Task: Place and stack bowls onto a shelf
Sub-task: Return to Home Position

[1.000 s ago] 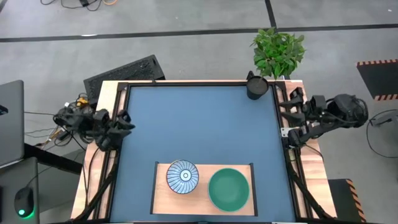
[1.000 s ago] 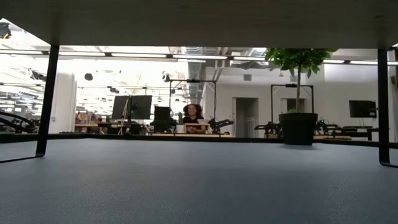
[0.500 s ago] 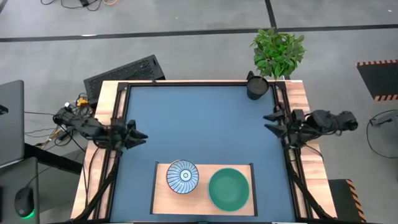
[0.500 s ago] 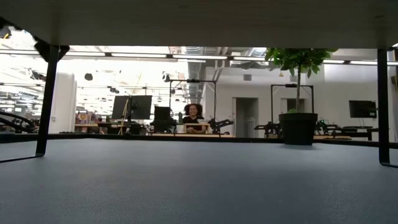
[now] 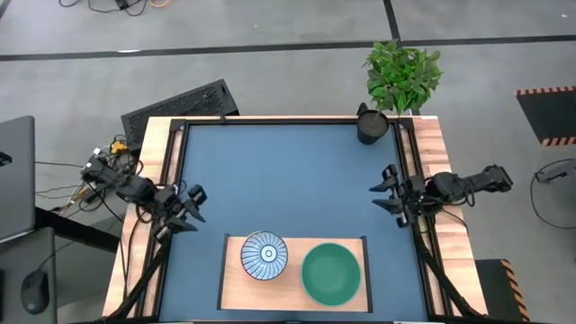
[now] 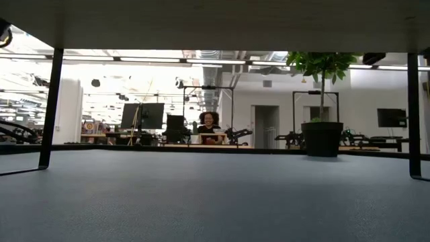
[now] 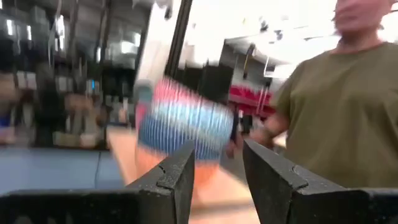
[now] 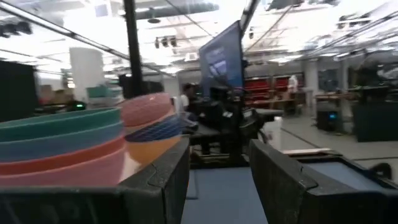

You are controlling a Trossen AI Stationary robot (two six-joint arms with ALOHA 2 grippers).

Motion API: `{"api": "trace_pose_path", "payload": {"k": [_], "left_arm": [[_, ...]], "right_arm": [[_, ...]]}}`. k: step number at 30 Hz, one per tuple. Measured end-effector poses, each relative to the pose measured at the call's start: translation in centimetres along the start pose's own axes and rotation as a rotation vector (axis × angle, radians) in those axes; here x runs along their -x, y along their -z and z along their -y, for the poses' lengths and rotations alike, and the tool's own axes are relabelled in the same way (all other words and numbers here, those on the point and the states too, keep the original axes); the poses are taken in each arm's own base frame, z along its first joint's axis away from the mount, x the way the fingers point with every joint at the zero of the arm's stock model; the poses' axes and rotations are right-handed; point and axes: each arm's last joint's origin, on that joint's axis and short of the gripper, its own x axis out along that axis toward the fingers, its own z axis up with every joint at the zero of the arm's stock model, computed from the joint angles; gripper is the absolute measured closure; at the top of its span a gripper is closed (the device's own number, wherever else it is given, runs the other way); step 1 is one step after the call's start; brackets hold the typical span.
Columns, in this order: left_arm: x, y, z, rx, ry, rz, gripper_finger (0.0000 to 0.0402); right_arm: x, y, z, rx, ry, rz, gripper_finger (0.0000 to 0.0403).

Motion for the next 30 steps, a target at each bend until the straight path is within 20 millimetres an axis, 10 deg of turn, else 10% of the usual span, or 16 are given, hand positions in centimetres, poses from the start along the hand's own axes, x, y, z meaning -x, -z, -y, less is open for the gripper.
{"api": "trace_pose_path", "payload": {"k": [13, 30], "left_arm": [[0.1, 1.0, -0.1, -0.145, 0.033, -0.102, 0.0281], [0.6, 3.2, -0.8, 0.085, -0.101, -0.349, 0.0281]], "right_arm": [[0.2, 2.4, 0.3, 0.112, 0.049, -0.243, 0.0212], [0.3, 2.6, 0.3, 0.116, 0.048, -0.263, 0.0212]]}}
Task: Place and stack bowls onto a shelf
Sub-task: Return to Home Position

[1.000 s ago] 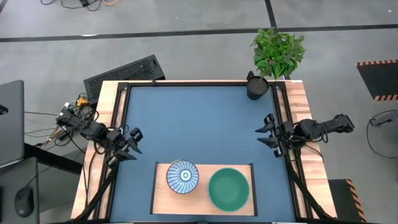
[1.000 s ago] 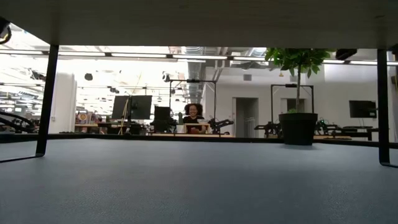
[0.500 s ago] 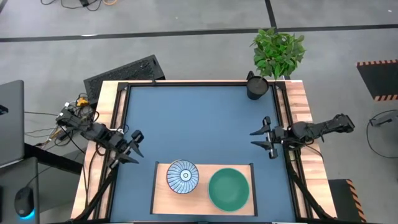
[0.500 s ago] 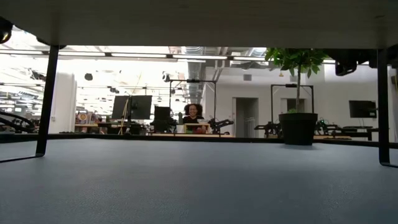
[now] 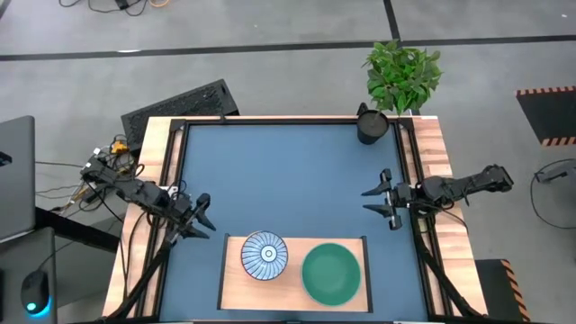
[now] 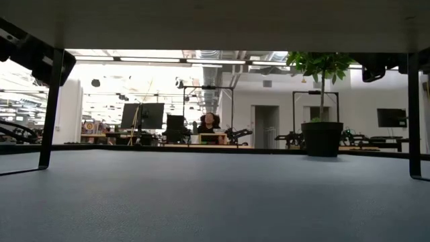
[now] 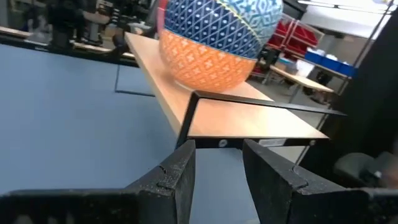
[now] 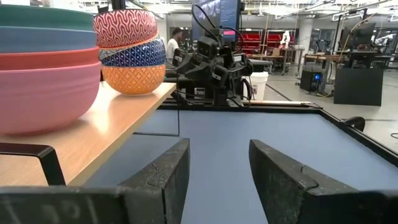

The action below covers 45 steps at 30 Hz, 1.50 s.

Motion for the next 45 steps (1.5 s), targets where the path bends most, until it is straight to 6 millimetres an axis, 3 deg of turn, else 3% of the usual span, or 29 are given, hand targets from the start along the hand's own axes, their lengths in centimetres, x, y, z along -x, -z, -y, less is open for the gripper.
{"api": "trace_pose_path", "payload": {"k": [45], "left_arm": [[0.04, -0.06, -0.12, 0.001, -0.048, 0.004, 0.0281]], "right_arm": [[-0.01, 0.06, 0.00, 0.001, 0.000, -0.003, 0.0212]]}}
